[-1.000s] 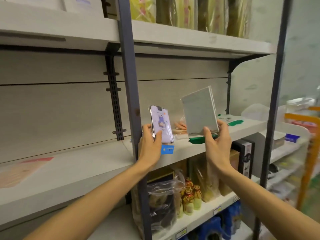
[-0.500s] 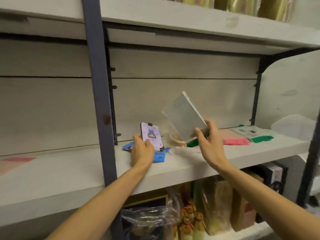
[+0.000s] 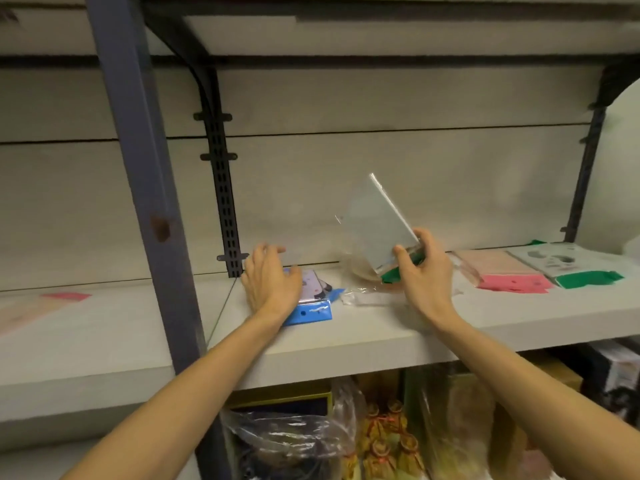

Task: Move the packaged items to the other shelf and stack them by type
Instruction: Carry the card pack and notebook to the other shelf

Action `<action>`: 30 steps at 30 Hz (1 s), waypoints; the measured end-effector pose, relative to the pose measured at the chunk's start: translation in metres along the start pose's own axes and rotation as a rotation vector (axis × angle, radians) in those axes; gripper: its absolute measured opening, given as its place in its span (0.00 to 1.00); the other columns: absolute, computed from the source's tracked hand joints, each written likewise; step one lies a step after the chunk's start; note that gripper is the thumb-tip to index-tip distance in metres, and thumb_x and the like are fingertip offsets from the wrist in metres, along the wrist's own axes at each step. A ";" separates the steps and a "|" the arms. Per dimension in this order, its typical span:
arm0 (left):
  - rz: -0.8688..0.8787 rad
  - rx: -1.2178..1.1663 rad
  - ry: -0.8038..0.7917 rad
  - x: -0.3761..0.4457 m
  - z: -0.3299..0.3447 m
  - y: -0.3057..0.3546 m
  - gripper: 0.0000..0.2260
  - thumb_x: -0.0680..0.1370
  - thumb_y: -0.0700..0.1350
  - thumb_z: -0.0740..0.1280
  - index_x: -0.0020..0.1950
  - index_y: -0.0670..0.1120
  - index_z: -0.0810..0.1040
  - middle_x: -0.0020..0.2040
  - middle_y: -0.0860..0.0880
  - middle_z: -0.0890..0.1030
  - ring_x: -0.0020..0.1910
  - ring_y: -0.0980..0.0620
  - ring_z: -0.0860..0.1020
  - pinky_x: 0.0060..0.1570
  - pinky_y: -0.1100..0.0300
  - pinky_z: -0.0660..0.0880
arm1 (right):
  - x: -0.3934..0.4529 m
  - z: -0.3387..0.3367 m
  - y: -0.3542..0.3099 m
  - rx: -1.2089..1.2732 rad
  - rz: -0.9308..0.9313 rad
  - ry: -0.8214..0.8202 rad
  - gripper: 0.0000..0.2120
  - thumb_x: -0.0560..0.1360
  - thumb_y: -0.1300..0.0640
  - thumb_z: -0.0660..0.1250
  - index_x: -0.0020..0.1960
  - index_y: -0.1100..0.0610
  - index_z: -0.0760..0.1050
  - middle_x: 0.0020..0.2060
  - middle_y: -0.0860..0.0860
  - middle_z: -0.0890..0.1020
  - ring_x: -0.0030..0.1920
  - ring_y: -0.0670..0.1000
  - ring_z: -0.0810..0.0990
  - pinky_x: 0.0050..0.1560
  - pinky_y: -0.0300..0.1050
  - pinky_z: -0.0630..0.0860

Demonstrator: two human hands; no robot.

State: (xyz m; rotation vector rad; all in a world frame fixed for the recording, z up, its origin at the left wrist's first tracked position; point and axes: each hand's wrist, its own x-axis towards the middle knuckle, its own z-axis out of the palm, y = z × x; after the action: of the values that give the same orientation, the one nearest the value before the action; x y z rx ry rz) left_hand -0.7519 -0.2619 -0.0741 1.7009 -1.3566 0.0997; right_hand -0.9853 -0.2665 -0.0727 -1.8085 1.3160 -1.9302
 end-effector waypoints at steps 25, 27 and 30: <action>0.735 0.150 -0.465 -0.057 0.243 0.296 0.18 0.79 0.52 0.62 0.67 0.47 0.76 0.67 0.49 0.75 0.64 0.45 0.74 0.62 0.50 0.71 | 0.154 -0.287 0.197 -1.014 -0.287 -0.123 0.08 0.77 0.58 0.66 0.54 0.51 0.79 0.41 0.50 0.84 0.43 0.55 0.78 0.35 0.51 0.77; 0.733 0.185 -0.475 -0.061 0.258 0.307 0.17 0.80 0.52 0.61 0.65 0.48 0.77 0.66 0.49 0.76 0.62 0.45 0.75 0.61 0.50 0.71 | 0.156 -0.291 0.207 -1.097 -0.274 -0.246 0.08 0.76 0.56 0.66 0.53 0.49 0.79 0.44 0.47 0.84 0.46 0.53 0.77 0.37 0.49 0.78; 0.723 0.228 -0.452 -0.063 0.274 0.322 0.15 0.81 0.54 0.60 0.61 0.48 0.77 0.63 0.49 0.77 0.61 0.45 0.75 0.58 0.50 0.70 | 0.155 -0.296 0.223 -1.066 -0.268 -0.349 0.13 0.74 0.46 0.65 0.54 0.48 0.83 0.50 0.45 0.85 0.55 0.52 0.78 0.47 0.46 0.75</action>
State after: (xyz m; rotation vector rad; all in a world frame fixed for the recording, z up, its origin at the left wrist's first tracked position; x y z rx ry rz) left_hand -1.1593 -0.3915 -0.0738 1.3709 -2.3335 0.3015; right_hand -1.3747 -0.3637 -0.0763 -2.6905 2.2633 -0.8699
